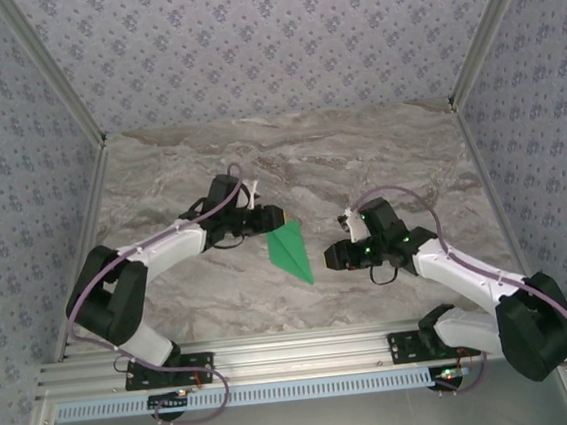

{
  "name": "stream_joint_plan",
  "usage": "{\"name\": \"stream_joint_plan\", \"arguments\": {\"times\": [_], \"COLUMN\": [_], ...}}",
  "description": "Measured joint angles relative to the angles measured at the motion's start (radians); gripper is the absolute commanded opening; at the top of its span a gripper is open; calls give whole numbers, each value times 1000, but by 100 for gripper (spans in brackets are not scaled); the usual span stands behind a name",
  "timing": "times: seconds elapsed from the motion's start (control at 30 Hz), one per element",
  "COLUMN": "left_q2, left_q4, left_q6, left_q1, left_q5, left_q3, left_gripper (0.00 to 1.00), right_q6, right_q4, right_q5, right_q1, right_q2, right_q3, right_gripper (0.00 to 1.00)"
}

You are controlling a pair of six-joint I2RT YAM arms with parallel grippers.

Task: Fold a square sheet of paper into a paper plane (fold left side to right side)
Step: Turn over the paper at the center of the table.

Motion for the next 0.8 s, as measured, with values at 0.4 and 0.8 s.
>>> {"name": "stream_joint_plan", "arguments": {"times": [0.4,0.8], "left_q2": [177,259], "left_q4": [8,73], "left_q6": [-49,-72], "left_q1": [-20,-27], "left_q5": [-11,6], "left_q3": [-9,63], "left_gripper": [47,17], "right_q6": [-8,-9], "right_q4": [-2,-5], "right_q5": [29,28], "right_q1": [8,2], "right_q2": [-34,-77], "right_q3": [0,-11], "right_gripper": [41,60]}}
